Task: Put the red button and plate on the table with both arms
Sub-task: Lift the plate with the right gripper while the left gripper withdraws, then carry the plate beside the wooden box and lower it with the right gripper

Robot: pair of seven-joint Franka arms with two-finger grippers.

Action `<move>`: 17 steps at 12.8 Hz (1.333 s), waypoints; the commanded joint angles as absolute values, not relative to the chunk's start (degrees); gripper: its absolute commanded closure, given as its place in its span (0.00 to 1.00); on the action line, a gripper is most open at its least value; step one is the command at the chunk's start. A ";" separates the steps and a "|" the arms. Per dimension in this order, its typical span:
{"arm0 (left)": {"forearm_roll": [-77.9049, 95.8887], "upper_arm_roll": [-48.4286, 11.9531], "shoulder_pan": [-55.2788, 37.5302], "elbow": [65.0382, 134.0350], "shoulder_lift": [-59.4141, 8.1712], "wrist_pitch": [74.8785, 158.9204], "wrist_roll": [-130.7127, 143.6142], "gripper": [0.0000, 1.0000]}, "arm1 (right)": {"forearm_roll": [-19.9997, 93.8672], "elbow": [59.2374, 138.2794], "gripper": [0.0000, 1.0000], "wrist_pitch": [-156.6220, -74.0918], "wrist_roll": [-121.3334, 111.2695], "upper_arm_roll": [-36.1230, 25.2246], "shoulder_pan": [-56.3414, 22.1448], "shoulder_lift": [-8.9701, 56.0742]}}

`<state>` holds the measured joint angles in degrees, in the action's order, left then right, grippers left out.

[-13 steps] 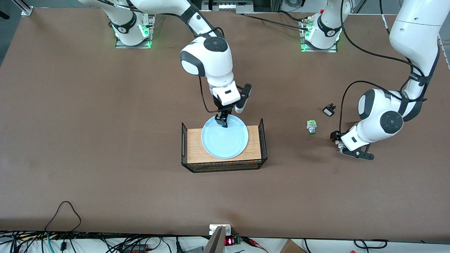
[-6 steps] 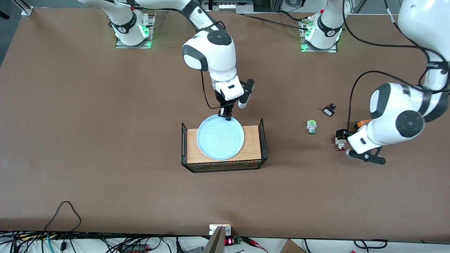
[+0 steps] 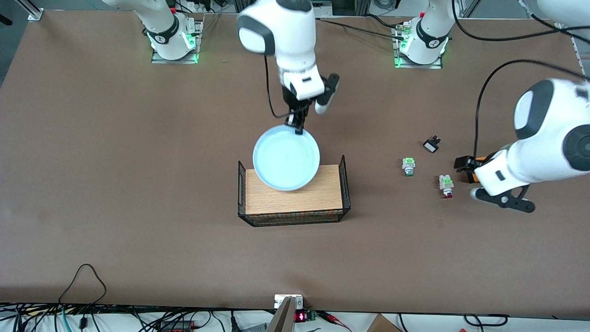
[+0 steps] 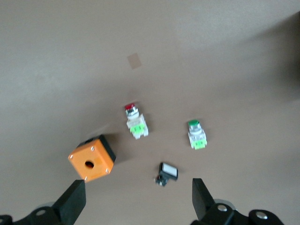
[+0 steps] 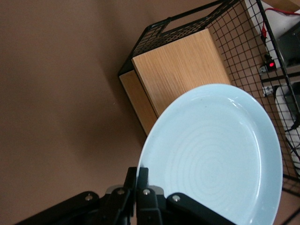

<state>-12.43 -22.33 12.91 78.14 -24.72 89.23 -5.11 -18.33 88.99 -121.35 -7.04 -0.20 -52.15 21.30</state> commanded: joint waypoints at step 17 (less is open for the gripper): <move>0.18 -4.48 2.37 100.28 1.41 98.17 -5.71 0.00 | -29.18 118.19 1.00 -121.96 23.37 -8.00 -35.43 12.56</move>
<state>0.26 -4.85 3.16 100.43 1.12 98.76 -5.71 -28.11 113.33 -117.61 20.42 -8.56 -37.67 13.25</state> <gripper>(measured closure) 0.000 0.969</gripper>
